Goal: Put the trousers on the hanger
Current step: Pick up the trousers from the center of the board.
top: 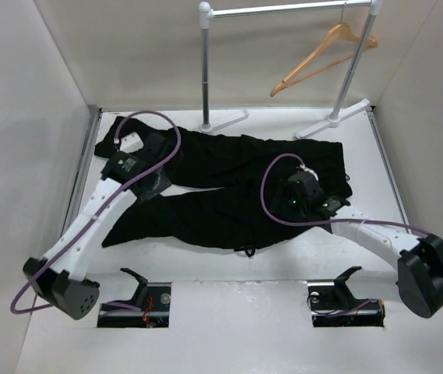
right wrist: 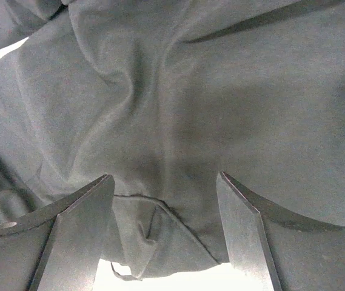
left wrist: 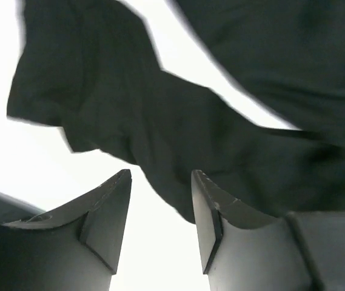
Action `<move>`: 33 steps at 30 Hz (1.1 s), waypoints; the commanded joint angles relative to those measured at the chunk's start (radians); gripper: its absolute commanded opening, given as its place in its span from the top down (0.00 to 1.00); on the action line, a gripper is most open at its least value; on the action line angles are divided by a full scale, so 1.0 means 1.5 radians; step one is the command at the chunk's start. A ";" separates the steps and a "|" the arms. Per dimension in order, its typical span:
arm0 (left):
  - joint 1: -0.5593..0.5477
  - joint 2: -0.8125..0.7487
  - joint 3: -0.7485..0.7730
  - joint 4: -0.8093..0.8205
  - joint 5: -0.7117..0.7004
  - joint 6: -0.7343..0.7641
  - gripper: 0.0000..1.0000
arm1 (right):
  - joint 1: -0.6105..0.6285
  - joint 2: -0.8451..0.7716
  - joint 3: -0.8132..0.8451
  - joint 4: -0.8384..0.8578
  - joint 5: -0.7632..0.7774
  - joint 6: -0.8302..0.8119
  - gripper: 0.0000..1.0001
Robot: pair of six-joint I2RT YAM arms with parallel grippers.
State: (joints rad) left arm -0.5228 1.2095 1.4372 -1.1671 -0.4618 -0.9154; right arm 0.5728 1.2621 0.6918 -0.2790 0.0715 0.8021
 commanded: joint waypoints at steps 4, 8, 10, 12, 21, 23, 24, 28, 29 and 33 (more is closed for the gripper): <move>0.135 -0.088 -0.172 0.008 -0.022 0.002 0.55 | -0.087 -0.141 -0.007 -0.033 0.036 -0.004 0.33; 0.295 -0.143 -0.320 0.124 0.085 0.031 0.48 | -0.201 -0.193 -0.009 -0.093 0.066 -0.007 0.78; 0.368 -0.146 -0.394 0.189 0.163 0.031 0.47 | -0.273 -0.204 -0.016 -0.107 0.068 -0.004 0.80; 0.425 -0.150 -0.453 0.240 0.210 0.027 0.47 | -0.334 -0.205 -0.022 -0.116 0.080 -0.004 0.72; 0.473 -0.135 -0.552 0.337 0.192 0.005 0.46 | -0.466 -0.070 -0.030 -0.039 0.065 -0.005 0.42; 0.479 -0.129 -0.565 0.349 0.188 0.001 0.46 | -0.463 -0.011 -0.017 -0.015 0.069 -0.003 0.44; 0.481 -0.123 -0.572 0.357 0.186 0.001 0.47 | -0.463 0.019 -0.011 -0.002 0.068 -0.003 0.45; 0.508 -0.088 -0.596 0.394 0.197 -0.001 0.54 | -0.474 0.087 -0.010 0.018 0.054 0.023 0.61; 0.514 -0.080 -0.599 0.403 0.201 -0.004 0.57 | -0.482 0.091 -0.014 0.017 0.047 0.028 0.69; 0.526 -0.066 -0.599 0.411 0.209 -0.007 0.69 | -0.538 0.037 -0.056 -0.010 0.050 0.071 0.96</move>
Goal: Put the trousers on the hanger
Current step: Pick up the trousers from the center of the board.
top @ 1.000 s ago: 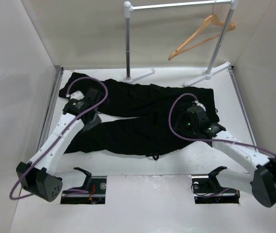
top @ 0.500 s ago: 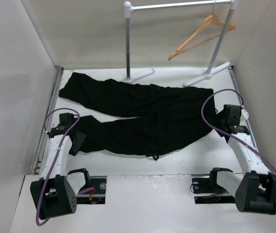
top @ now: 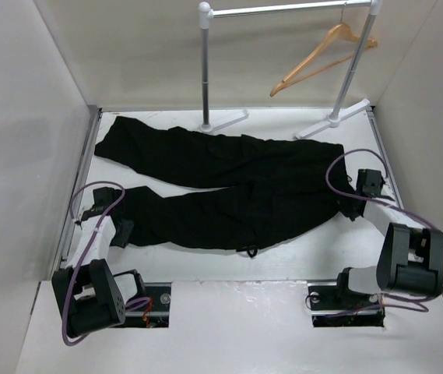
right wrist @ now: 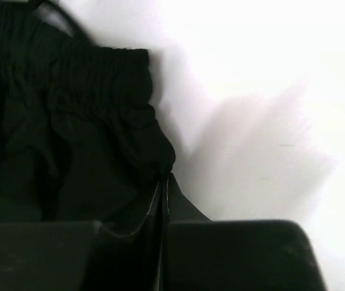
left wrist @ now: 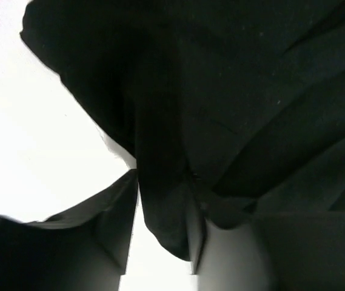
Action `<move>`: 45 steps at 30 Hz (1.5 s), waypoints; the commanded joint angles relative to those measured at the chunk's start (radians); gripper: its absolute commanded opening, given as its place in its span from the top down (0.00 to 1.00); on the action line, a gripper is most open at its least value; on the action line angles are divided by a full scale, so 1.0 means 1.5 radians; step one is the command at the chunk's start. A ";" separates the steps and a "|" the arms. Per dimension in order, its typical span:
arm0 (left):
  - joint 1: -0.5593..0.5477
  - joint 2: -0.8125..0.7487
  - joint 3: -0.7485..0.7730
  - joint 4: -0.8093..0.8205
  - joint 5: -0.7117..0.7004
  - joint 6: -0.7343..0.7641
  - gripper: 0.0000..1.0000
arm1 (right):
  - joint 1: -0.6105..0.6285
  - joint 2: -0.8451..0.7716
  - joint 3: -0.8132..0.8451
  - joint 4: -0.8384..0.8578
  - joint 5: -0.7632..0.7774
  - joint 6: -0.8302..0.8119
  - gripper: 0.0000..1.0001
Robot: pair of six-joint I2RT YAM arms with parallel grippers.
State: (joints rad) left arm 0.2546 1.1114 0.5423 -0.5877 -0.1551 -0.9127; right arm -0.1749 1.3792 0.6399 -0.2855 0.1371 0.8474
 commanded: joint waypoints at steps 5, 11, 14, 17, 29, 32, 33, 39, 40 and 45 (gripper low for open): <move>0.009 0.005 0.004 0.015 0.000 -0.001 0.88 | -0.128 -0.205 -0.069 -0.100 0.039 0.060 1.00; 0.009 -0.012 0.058 -0.054 -0.007 0.019 0.98 | -0.166 -0.323 -0.047 -0.168 0.047 0.053 0.61; -0.002 -0.051 0.103 -0.132 -0.034 0.031 0.96 | -0.112 -0.354 -0.013 -0.186 0.034 0.044 0.36; -0.013 -0.103 0.116 -0.204 -0.068 0.048 0.84 | -0.062 -0.391 0.023 -0.216 0.038 0.027 0.29; 0.011 -0.079 0.112 -0.125 -0.030 0.014 0.46 | 0.201 -0.377 0.024 -0.197 0.021 0.016 0.55; 0.012 -0.030 0.096 -0.076 -0.018 0.002 0.47 | 0.271 -0.346 0.006 -0.197 0.008 0.019 0.60; 0.018 -0.022 0.091 -0.064 -0.019 0.000 0.49 | 0.295 -0.338 -0.004 -0.194 0.004 0.021 0.58; 0.086 0.001 0.078 -0.045 -0.018 -0.002 0.94 | 0.357 -0.281 -0.071 -0.177 0.002 0.054 0.43; 0.102 -0.010 0.082 -0.059 -0.024 0.000 0.97 | 0.359 -0.275 -0.079 -0.173 0.000 0.059 0.46; 0.174 -0.039 0.154 -0.152 -0.122 0.032 0.99 | 0.343 -0.295 -0.103 -0.170 -0.014 0.081 0.52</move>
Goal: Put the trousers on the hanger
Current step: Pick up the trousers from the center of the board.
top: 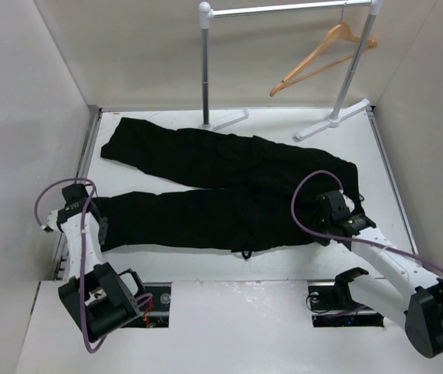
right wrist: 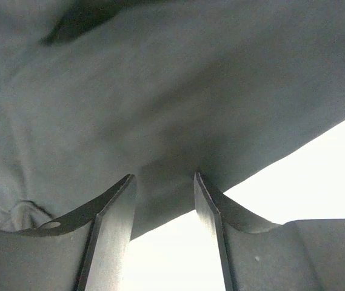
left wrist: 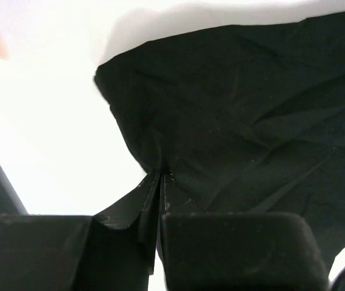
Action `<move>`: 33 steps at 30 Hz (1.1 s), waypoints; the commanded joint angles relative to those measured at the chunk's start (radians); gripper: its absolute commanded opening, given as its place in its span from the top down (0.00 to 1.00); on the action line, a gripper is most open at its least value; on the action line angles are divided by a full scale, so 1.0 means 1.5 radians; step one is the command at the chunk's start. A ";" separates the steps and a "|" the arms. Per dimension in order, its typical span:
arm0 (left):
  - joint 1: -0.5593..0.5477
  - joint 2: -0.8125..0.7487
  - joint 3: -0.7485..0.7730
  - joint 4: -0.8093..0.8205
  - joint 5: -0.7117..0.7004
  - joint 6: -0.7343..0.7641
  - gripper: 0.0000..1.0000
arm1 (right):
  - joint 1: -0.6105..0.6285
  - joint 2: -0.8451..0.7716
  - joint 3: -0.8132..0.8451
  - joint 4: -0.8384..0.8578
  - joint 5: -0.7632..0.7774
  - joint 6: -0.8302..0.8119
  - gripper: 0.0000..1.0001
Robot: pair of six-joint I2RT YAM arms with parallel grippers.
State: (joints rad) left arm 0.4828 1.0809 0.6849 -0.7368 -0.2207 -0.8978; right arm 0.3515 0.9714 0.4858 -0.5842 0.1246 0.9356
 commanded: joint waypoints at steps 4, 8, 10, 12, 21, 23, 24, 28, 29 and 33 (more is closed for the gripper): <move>0.016 0.020 0.088 -0.064 -0.114 0.040 0.83 | -0.018 -0.046 -0.008 0.020 -0.007 0.023 0.49; 0.016 -0.009 0.122 -0.062 -0.064 0.069 0.62 | -0.044 -0.058 -0.009 0.012 -0.016 0.010 0.37; -0.002 -0.058 0.151 -0.063 -0.058 0.070 0.56 | -0.063 -0.066 -0.010 0.012 -0.018 0.002 0.35; -0.032 -0.066 0.178 -0.082 -0.073 0.074 0.52 | -0.085 -0.072 -0.010 0.011 -0.018 -0.012 0.34; -0.025 0.099 0.102 0.032 0.020 0.076 0.47 | -0.094 -0.068 -0.009 0.046 -0.052 -0.027 0.37; -0.018 0.118 0.087 0.058 0.017 0.075 0.50 | -0.089 -0.063 -0.008 0.050 -0.056 -0.032 0.37; -0.012 0.124 0.079 0.064 0.014 0.074 0.53 | -0.089 -0.063 -0.010 0.050 -0.056 -0.032 0.37; 0.049 0.135 0.034 0.096 0.029 0.064 0.80 | -0.091 -0.057 -0.019 0.062 -0.059 -0.026 0.35; 0.059 0.131 0.027 0.102 0.036 0.063 0.87 | -0.099 -0.050 -0.021 0.067 -0.068 -0.025 0.35; 0.079 0.103 0.012 0.096 0.025 0.047 0.99 | -0.127 -0.018 -0.022 0.088 -0.083 -0.025 0.35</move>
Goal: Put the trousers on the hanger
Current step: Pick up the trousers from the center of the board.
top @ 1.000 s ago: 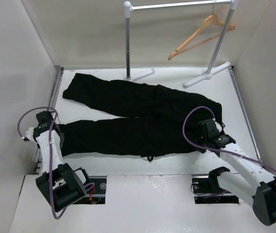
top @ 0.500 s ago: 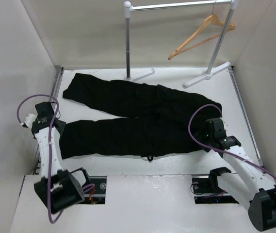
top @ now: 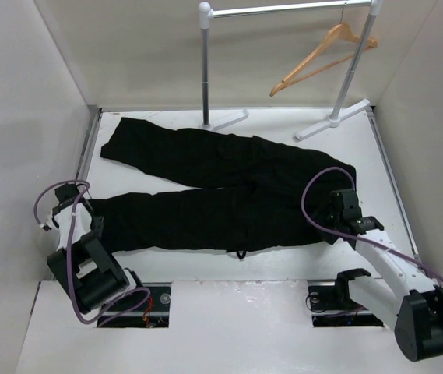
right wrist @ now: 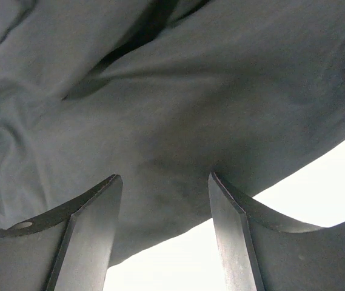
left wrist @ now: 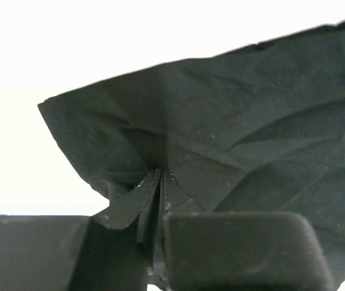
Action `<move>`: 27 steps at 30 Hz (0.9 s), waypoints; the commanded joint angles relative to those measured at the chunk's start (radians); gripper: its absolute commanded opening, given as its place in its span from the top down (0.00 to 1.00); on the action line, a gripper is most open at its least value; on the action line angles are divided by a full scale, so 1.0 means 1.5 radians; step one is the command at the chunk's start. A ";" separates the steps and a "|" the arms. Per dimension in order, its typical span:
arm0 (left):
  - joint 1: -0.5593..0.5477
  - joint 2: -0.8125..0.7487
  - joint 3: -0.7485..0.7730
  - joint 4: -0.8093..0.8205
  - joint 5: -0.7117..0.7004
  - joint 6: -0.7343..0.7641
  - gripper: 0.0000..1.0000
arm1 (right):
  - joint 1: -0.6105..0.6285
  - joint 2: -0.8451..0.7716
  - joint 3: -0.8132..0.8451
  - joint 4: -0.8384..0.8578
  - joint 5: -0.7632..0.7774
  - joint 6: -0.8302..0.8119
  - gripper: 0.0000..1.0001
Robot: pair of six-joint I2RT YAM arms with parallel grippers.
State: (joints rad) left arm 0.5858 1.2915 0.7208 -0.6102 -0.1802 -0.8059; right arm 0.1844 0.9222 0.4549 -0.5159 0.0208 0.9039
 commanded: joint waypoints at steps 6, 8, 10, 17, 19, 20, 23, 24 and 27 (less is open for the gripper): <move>0.058 -0.109 -0.045 -0.078 -0.028 -0.090 1.00 | -0.089 0.026 -0.005 0.040 -0.026 0.014 0.35; 0.062 -0.135 -0.030 -0.125 -0.033 -0.104 0.96 | -0.105 0.014 -0.004 0.027 -0.027 0.014 0.35; 0.058 -0.172 0.006 -0.163 -0.036 -0.108 0.91 | -0.106 0.000 -0.003 0.017 -0.026 0.016 0.35; -0.099 -0.130 0.184 -0.078 -0.038 -0.126 0.64 | -0.089 -0.025 0.028 -0.002 -0.016 -0.001 0.40; -0.132 -0.056 0.228 -0.038 -0.006 -0.131 0.61 | -0.082 -0.031 0.029 0.002 -0.016 -0.006 0.55; -0.146 -0.006 0.254 -0.018 0.022 -0.129 0.59 | -0.082 -0.033 0.029 0.002 -0.016 -0.010 0.66; -0.167 0.135 0.337 0.038 0.105 -0.120 0.57 | -0.082 -0.030 0.029 0.000 -0.021 -0.025 0.84; -0.170 0.181 0.368 0.053 0.124 -0.119 0.57 | -0.082 -0.029 0.029 0.002 -0.023 -0.031 0.85; -0.176 0.292 0.454 0.090 0.156 -0.119 0.54 | -0.080 -0.022 0.035 0.007 -0.027 -0.041 0.82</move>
State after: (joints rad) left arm 0.3283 1.6466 1.3098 -0.5484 -0.0441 -0.9791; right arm 0.0544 0.8906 0.4610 -0.5167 -0.0128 0.8745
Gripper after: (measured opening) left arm 0.451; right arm 0.176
